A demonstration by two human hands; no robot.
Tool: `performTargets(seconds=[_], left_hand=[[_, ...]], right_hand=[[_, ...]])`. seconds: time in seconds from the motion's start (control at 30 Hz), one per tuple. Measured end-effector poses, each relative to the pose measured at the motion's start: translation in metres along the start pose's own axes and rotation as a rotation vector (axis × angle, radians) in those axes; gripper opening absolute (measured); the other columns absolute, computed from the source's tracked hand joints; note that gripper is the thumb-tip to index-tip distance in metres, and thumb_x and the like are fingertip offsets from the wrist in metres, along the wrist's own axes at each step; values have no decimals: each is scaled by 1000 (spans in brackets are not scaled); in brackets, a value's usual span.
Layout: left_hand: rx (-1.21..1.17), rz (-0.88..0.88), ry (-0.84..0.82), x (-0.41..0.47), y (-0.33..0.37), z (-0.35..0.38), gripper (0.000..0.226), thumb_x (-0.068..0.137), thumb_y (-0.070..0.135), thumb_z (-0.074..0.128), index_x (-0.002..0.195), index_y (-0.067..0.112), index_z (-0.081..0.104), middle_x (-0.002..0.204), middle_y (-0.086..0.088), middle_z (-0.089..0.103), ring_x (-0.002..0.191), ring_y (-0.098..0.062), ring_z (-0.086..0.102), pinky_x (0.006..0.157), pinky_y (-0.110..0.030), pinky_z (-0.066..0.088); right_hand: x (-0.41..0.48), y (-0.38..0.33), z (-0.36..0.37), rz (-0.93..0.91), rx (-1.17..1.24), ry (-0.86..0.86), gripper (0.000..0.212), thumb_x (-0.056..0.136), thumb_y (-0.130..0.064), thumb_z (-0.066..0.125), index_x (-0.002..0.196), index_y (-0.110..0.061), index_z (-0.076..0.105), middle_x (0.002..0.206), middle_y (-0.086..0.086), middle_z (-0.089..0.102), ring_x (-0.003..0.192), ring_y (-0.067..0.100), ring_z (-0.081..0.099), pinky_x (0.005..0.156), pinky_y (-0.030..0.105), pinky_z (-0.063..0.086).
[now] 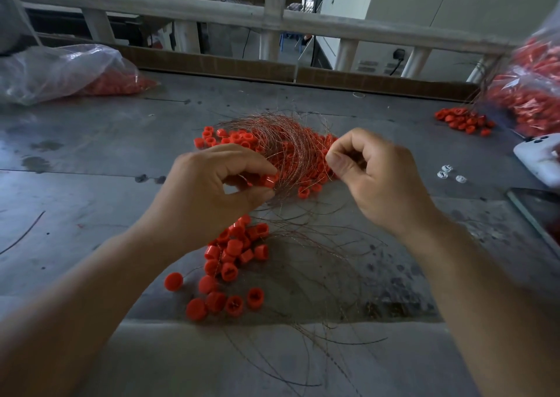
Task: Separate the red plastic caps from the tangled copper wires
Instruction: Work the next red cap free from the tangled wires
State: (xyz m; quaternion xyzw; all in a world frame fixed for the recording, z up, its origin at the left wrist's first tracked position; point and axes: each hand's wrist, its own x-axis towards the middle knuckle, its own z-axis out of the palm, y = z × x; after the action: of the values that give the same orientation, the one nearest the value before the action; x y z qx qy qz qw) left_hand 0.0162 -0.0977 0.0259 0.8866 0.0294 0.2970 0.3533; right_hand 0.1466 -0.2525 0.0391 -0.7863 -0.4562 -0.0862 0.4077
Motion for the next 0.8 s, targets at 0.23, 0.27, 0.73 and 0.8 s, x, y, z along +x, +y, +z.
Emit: performTargets(seconds=[0.23,0.27,0.73,0.8], left_hand=[[204,63,73,-2,3,4,26,72,9,75,98,11,71,96,9,61,72,9,55,84,0,39],[208,55,82,-2,3,4,26,72,8,75,98,10,71,96,8,61,77,9,54,84,-1,40],[329,122,30,-4,4,10,25,70,13,66,93,7,72,97,-4,69,92,-5,56,90,-15,38],[330,136,-4,-5,3,13,24,70,13,66,92,7,73,97,-3,69,97,-8,52,89,-16,37]], right_hand=[[-1,-5,-1,274,257,101,37,84,-43,54,56,-20,57,47,-9,59,43,-2,52,42,10,38],[-2,-7,-1,298,310,113,41,82,-47,53,53,-18,57,44,-9,58,41,-1,52,40,10,37],[-2,-11,6,408,771,-79,29,71,-40,59,72,-12,65,64,0,68,53,8,59,49,16,46],[-2,-9,6,416,797,-47,16,74,-28,62,74,-12,65,64,0,68,53,7,59,49,16,46]])
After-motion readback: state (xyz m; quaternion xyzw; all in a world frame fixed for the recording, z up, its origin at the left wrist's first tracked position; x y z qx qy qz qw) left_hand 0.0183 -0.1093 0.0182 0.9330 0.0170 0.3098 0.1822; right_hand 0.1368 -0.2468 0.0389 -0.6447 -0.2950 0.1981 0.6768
